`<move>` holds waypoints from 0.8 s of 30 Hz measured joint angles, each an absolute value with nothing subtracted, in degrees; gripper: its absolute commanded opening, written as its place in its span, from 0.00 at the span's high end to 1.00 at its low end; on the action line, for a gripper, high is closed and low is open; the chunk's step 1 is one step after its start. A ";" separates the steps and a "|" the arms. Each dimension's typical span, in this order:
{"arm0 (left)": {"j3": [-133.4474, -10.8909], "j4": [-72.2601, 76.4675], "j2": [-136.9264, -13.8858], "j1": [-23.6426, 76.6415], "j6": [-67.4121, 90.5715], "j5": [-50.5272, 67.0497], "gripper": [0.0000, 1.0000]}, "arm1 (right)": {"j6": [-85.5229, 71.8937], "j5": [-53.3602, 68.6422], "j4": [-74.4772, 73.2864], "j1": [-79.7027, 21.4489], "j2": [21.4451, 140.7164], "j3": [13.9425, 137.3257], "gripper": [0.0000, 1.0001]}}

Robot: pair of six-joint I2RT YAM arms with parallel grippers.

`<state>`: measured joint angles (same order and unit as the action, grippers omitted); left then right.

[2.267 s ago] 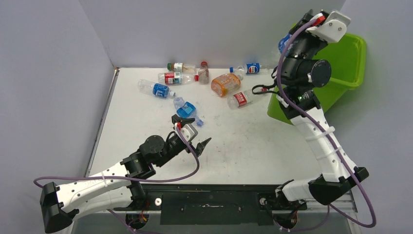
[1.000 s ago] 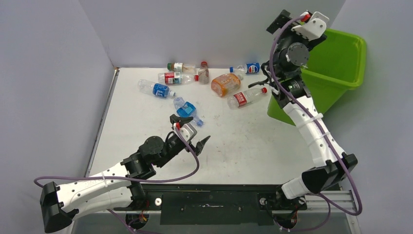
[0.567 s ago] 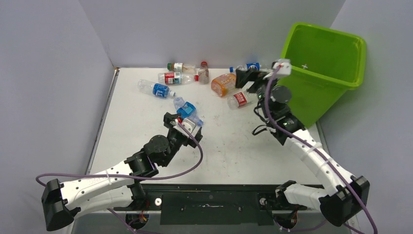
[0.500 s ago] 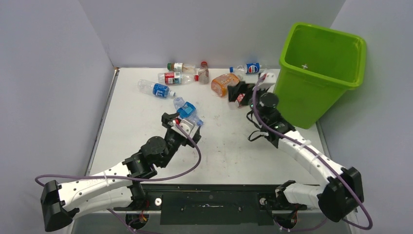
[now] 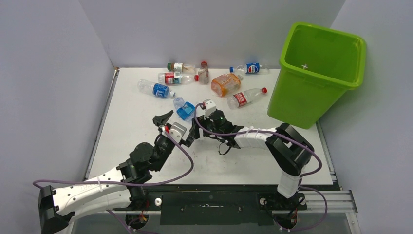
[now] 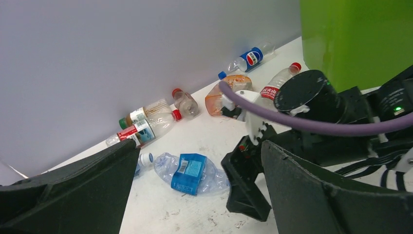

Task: Put the plastic bottles in the bin
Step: Pick up the plastic bottle at the center of the board.

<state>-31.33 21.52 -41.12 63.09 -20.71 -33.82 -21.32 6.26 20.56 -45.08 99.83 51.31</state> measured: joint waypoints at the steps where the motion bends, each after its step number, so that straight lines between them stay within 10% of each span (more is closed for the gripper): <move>1: -31.24 21.56 -41.30 63.18 -20.86 -33.82 0.04 | -20.82 6.28 21.12 -45.60 101.36 52.45 0.10; 24: -30.61 21.69 -42.46 63.33 -21.91 -33.56 0.04 | -9.72 1.37 21.30 -45.36 116.62 64.77 0.09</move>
<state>-30.61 21.69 -42.46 63.33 -21.91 -33.56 -9.72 1.37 21.30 -45.36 116.62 64.77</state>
